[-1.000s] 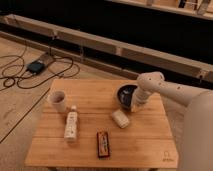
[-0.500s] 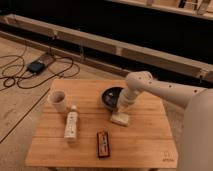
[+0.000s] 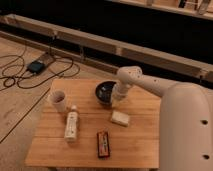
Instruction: Drag the ceramic bowl in a circle
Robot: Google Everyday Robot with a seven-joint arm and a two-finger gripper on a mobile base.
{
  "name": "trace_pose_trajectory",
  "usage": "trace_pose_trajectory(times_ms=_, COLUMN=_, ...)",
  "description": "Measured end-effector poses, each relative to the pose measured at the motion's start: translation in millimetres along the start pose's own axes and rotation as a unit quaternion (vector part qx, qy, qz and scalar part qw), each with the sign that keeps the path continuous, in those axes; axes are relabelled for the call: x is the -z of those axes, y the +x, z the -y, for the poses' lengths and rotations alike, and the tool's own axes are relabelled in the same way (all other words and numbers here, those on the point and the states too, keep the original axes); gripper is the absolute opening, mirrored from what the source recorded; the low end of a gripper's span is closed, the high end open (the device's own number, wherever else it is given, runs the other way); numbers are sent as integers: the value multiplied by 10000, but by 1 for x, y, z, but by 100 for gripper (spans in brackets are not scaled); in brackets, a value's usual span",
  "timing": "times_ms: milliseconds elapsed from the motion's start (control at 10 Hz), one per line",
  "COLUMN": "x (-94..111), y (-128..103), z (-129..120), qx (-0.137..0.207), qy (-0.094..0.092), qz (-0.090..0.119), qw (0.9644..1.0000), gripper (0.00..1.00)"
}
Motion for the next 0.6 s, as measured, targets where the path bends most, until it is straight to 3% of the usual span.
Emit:
trace_pose_trajectory(times_ms=300, x=6, y=39, z=24, qx=-196, qy=-24, qz=-230, qw=9995, gripper=0)
trace_pose_trajectory(times_ms=600, x=21, y=92, z=11, qx=-642, qy=-62, qz=-491, qw=9967, gripper=0)
